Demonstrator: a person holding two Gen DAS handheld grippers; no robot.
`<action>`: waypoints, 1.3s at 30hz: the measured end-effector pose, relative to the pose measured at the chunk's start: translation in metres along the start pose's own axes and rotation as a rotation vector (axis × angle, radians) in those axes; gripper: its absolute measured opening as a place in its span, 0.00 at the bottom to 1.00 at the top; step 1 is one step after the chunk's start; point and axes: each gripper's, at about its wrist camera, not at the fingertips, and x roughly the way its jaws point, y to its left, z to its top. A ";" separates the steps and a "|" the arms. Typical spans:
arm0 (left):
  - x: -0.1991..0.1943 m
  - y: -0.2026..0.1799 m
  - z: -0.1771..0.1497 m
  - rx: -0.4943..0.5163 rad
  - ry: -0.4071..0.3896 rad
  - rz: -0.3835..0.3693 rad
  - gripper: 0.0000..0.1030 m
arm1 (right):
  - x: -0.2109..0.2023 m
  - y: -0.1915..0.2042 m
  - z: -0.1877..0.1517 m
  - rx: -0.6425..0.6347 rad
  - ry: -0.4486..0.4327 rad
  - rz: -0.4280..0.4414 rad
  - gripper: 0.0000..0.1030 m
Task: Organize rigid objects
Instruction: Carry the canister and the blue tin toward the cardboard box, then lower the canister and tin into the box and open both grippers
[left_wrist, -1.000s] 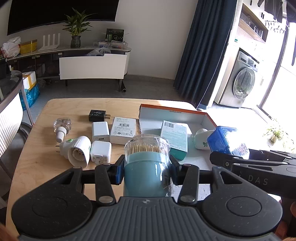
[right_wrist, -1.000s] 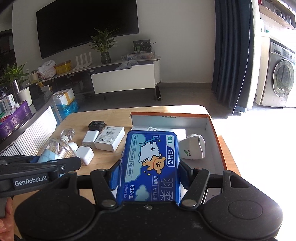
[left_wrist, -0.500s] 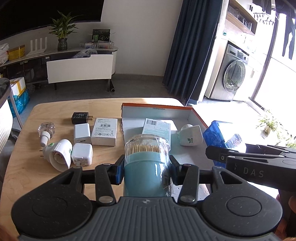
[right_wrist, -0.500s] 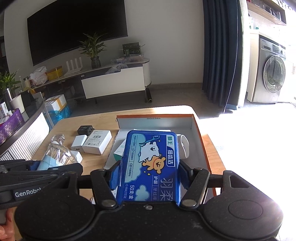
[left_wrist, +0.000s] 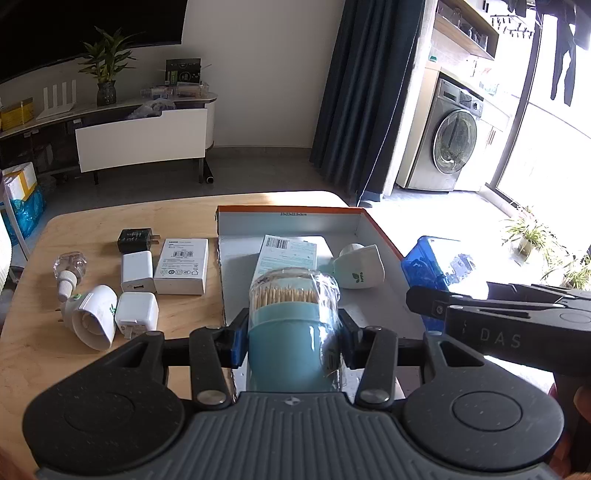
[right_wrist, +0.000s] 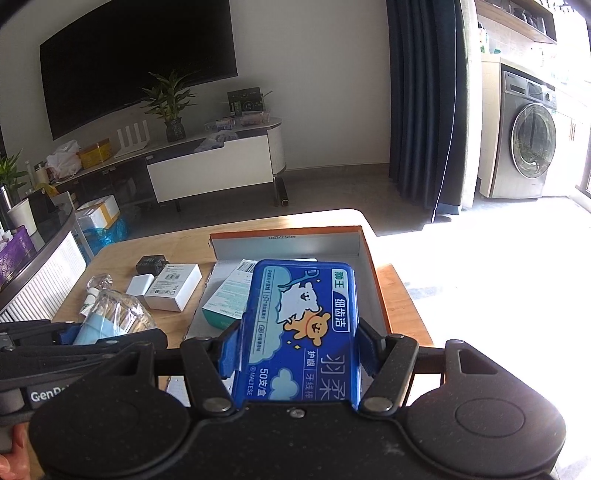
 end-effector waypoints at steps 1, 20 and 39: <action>0.001 0.000 0.000 0.001 0.001 -0.001 0.46 | 0.000 0.000 0.000 0.002 0.000 -0.002 0.72; 0.022 -0.012 0.001 0.019 0.029 -0.016 0.46 | 0.014 -0.010 0.001 0.007 0.012 -0.028 0.72; 0.043 -0.016 0.022 0.014 0.024 -0.018 0.46 | 0.033 -0.017 0.016 0.002 0.017 -0.017 0.72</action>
